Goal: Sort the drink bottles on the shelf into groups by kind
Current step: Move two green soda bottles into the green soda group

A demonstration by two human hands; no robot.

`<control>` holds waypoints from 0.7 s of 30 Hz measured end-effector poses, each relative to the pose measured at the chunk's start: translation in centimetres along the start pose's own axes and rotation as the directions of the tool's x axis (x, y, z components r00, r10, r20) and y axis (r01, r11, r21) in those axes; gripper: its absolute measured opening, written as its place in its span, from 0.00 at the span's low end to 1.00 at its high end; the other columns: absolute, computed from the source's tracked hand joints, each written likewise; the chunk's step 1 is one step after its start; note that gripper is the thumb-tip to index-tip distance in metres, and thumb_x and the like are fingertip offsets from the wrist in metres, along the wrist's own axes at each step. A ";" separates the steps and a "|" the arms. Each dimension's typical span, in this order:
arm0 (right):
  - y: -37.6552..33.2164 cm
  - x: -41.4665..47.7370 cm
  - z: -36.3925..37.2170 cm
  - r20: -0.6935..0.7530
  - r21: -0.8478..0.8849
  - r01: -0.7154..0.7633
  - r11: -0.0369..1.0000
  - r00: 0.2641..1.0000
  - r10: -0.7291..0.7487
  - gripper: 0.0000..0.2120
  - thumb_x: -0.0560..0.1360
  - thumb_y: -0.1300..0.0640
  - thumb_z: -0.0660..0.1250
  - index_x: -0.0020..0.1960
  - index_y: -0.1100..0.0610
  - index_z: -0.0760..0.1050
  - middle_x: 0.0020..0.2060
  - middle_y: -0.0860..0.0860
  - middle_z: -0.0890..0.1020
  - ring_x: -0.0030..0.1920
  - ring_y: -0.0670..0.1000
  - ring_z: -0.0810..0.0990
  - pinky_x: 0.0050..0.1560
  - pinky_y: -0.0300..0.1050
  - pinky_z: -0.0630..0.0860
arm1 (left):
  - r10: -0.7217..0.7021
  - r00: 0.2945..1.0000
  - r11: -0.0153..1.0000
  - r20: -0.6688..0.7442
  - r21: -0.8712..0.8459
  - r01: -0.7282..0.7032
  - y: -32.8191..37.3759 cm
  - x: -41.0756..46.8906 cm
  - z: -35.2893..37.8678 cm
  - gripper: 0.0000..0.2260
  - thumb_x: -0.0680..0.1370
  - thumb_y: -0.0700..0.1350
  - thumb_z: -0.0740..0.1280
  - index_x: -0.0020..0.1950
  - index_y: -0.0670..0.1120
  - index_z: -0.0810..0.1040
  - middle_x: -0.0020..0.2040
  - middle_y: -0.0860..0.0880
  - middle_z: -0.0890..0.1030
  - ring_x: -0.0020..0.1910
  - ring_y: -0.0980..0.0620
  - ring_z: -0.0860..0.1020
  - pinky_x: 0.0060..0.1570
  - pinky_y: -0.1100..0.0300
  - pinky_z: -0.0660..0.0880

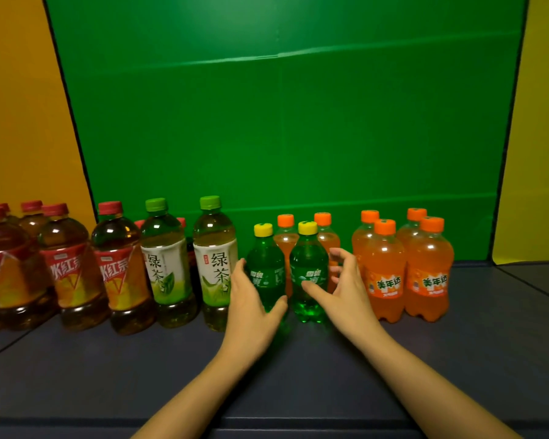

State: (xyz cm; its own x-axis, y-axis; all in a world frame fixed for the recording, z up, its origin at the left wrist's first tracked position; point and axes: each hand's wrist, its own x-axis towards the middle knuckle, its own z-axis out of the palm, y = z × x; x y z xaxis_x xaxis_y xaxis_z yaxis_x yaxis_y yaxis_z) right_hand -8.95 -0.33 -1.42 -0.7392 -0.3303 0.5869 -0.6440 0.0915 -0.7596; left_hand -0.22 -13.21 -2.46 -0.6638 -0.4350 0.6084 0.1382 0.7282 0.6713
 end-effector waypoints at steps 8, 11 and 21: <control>0.8 0.2 1.5 0.025 -0.024 -0.076 0.997 0.997 0.077 0.40 0.63 0.57 0.78 0.66 0.56 0.58 0.62 0.53 0.72 0.63 0.50 0.71 0.62 0.42 0.69 | -0.181 0.979 0.964 0.095 -0.178 0.195 -1.1 1.0 1.4 0.41 0.68 0.42 0.73 0.72 0.41 0.48 0.70 0.43 0.64 0.70 0.46 0.65 0.69 0.48 0.65; 1.0 0.2 1.5 0.028 -0.061 -0.091 0.994 0.995 0.093 0.38 0.64 0.56 0.77 0.67 0.58 0.61 0.62 0.54 0.72 0.64 0.51 0.70 0.60 0.39 0.66 | -0.184 0.982 0.971 0.042 -0.146 0.188 -0.9 1.0 1.8 0.40 0.67 0.42 0.74 0.70 0.38 0.52 0.68 0.42 0.65 0.69 0.46 0.65 0.69 0.52 0.65; 0.1 -1.2 -1.0 0.049 0.082 -0.232 0.969 0.972 0.229 0.32 0.59 0.60 0.79 0.56 0.53 0.65 0.51 0.51 0.78 0.54 0.54 0.77 0.57 0.52 0.74 | -0.264 0.932 0.886 0.247 -0.319 0.336 0.5 0.0 0.8 0.32 0.61 0.42 0.78 0.59 0.46 0.64 0.55 0.48 0.77 0.55 0.54 0.77 0.55 0.59 0.76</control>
State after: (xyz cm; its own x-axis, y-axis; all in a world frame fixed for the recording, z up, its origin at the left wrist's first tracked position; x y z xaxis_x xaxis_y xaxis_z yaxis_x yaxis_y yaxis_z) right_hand -8.31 1.02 -1.92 -0.8564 -0.3462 0.3830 -0.4362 0.0884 -0.8955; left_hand -0.69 -12.42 -2.43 -0.8367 -0.4673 0.2856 0.1342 0.3306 0.9342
